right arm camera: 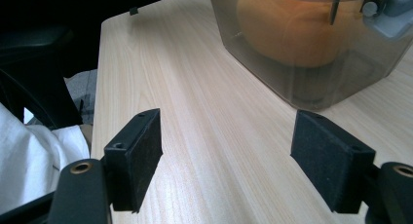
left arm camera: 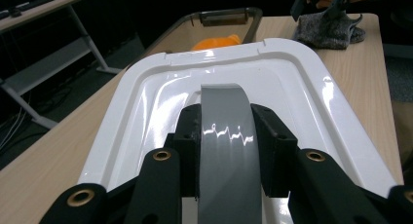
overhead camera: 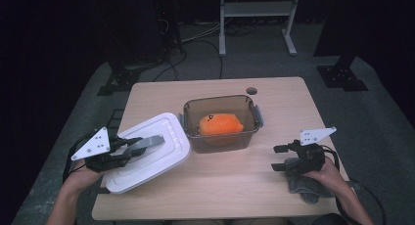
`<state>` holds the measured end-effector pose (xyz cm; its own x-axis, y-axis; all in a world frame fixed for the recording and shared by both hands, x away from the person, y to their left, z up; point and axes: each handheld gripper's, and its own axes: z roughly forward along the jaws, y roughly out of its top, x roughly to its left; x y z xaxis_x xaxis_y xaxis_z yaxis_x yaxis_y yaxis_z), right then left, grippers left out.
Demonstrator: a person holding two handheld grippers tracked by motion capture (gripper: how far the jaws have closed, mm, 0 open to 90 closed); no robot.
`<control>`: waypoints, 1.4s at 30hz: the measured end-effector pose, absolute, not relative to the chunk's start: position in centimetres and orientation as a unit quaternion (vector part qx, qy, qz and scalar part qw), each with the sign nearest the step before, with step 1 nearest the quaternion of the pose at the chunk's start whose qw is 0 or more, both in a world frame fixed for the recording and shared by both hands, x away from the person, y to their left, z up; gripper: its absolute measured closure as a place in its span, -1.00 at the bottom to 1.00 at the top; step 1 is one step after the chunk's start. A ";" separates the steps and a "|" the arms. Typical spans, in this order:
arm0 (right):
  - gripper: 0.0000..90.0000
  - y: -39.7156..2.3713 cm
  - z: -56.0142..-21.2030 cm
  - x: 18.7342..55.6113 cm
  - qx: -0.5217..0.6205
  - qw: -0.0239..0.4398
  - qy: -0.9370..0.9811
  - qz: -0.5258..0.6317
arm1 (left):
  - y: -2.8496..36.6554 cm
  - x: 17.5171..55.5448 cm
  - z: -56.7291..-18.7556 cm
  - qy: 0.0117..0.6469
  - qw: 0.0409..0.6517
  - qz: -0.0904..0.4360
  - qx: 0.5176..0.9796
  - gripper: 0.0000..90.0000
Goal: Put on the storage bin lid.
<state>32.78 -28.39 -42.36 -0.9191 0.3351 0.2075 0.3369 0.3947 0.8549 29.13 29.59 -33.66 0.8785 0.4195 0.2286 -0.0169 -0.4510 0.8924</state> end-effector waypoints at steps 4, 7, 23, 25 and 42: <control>-0.42 -28.3 -42.4 32.7 -0.199 0.002 -0.835 -0.513 | 29.0 29.9 -33.1 0.118 0.510 0.213 0.825 0.47; -0.42 -28.3 -42.4 32.7 -0.198 0.003 -0.836 -0.512 | 28.5 30.4 -32.8 0.112 0.511 0.213 0.825 0.47; -0.42 -28.5 -42.5 32.4 -0.197 0.000 -0.837 -0.510 | 25.5 33.1 -31.2 0.089 0.506 0.203 0.834 0.47; -0.42 -28.5 -42.5 32.4 -0.197 0.000 -0.837 -0.510 | 25.2 33.5 -31.2 0.088 0.509 0.200 0.833 0.47; -0.42 -28.9 -42.4 32.3 -0.194 -0.004 -0.835 -0.514 | 22.0 36.7 -30.5 0.078 0.493 0.189 0.845 0.47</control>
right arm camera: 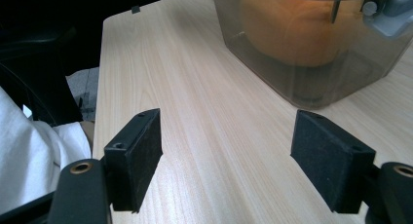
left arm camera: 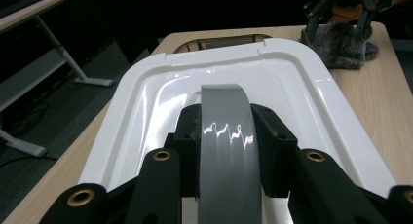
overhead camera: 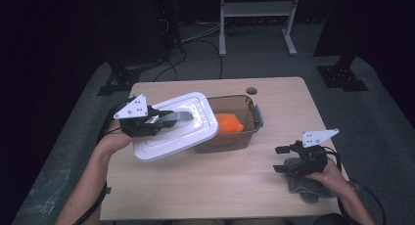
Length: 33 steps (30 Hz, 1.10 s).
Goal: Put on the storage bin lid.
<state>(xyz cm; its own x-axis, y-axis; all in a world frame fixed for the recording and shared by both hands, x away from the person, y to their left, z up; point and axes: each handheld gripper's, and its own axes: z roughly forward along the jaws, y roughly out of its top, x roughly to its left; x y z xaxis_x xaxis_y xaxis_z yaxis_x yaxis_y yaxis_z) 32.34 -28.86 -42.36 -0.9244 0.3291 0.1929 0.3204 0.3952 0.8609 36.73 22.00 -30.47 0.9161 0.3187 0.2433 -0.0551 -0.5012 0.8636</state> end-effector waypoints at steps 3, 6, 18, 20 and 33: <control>-0.42 -28.9 -42.3 32.3 0.194 0.004 0.835 0.515 | 21.5 37.2 -30.5 0.076 0.490 0.187 0.848 0.47; -0.42 -28.9 -42.3 32.3 0.193 0.005 0.835 0.515 | 21.0 37.6 -30.4 0.073 0.490 0.186 0.849 0.47; -0.42 -28.8 -42.3 32.4 0.193 0.002 0.834 0.516 | 18.9 39.4 -30.4 0.058 0.493 0.175 0.850 0.47; -0.42 -28.8 -42.3 32.4 0.193 0.002 0.834 0.516 | 18.6 39.7 -30.5 0.055 0.491 0.175 0.852 0.47; -0.42 -29.0 -42.4 32.4 0.193 0.001 0.833 0.519 | 15.9 41.1 -30.5 0.032 0.495 0.165 0.853 0.47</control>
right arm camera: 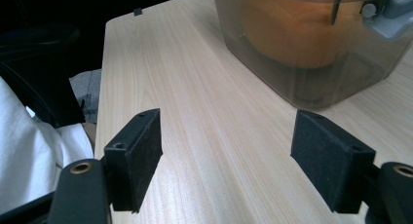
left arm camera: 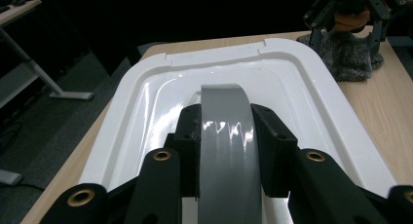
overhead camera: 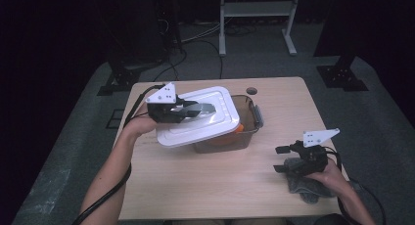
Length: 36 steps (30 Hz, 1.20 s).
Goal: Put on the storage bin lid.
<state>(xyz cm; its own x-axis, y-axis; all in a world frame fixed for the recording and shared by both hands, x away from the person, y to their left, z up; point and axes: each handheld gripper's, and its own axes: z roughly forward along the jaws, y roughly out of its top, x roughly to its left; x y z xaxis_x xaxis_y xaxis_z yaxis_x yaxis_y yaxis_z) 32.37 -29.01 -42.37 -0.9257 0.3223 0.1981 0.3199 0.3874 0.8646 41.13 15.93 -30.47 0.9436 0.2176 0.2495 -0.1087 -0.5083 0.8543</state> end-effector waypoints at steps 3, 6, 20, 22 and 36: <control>-0.42 -29.1 -42.4 32.4 0.192 0.003 0.832 0.520 | 15.3 41.5 -30.5 0.024 0.492 0.162 0.855 0.47; -0.42 -29.2 -42.3 32.3 0.192 0.003 0.832 0.521 | 14.7 41.8 -30.6 0.021 0.494 0.156 0.855 0.47; -0.42 -29.3 -42.4 32.3 0.192 0.003 0.831 0.522 | 12.6 43.1 -31.0 0.007 0.494 0.144 0.858 0.47; -0.42 -29.3 -42.4 32.3 0.191 0.003 0.831 0.523 | 12.5 43.3 -31.2 0.009 0.495 0.142 0.857 0.47; -0.42 -29.4 -42.4 32.3 0.192 -0.001 0.830 0.524 | 10.9 44.9 -32.4 0.000 0.489 0.125 0.863 0.47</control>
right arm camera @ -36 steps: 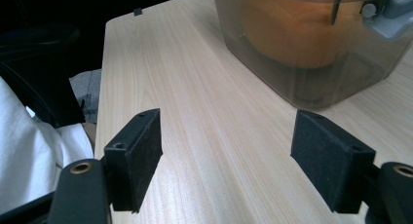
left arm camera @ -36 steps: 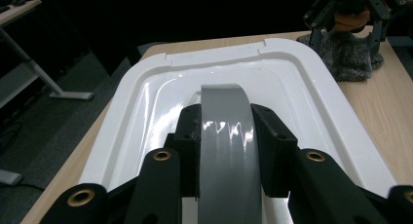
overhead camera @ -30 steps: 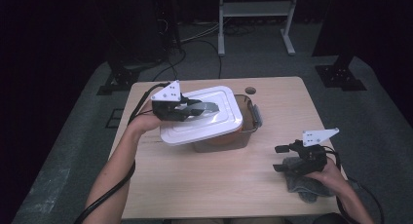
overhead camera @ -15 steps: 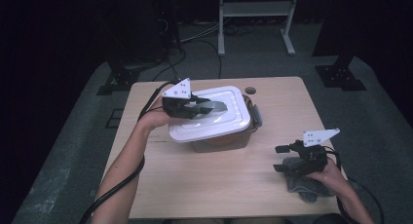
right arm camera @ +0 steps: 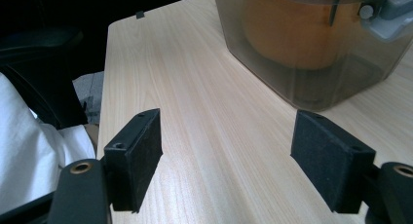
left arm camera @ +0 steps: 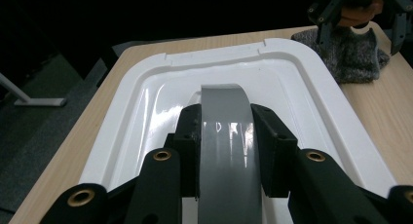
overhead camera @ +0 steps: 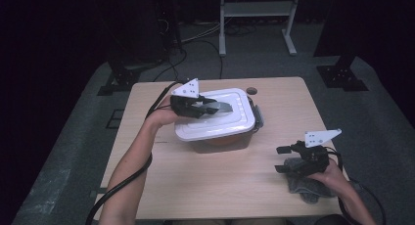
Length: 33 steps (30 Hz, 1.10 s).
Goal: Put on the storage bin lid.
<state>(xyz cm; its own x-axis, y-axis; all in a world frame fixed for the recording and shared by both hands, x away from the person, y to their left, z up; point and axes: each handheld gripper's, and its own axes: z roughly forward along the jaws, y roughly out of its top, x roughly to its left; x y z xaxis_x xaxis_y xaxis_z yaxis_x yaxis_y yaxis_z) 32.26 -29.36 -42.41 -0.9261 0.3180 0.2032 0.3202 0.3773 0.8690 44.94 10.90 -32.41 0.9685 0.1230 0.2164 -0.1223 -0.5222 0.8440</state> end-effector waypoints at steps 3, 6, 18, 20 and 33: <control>-0.42 -29.5 -42.4 32.2 -0.193 0.000 -0.829 -0.526 | 10.4 45.2 -32.7 -0.005 0.485 0.122 0.866 0.47; -0.42 -29.7 -42.4 32.2 -0.194 -0.001 -0.828 -0.527 | 10.1 45.4 -32.8 -0.008 0.477 0.121 0.871 0.47; -0.42 -29.7 -42.3 32.2 -0.193 -0.001 -0.827 -0.528 | 9.1 46.0 -33.1 -0.019 0.464 0.114 0.878 0.47; -0.42 -29.7 -42.3 32.1 -0.194 0.000 -0.826 -0.529 | 8.9 46.1 -33.2 -0.018 0.461 0.113 0.880 0.47; -0.42 -29.9 -42.4 32.1 -0.195 0.000 -0.826 -0.529 | 8.2 46.5 -33.9 -0.022 0.448 0.109 0.887 0.46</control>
<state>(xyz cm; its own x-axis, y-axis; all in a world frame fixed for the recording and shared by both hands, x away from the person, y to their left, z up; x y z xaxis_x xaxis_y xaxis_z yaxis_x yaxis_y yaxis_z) 32.11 -29.88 -42.36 -0.9241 0.3215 0.2067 0.3221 0.3639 0.8740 46.53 8.22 -33.90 0.9752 0.0584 0.2133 -0.1372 -0.5969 0.7905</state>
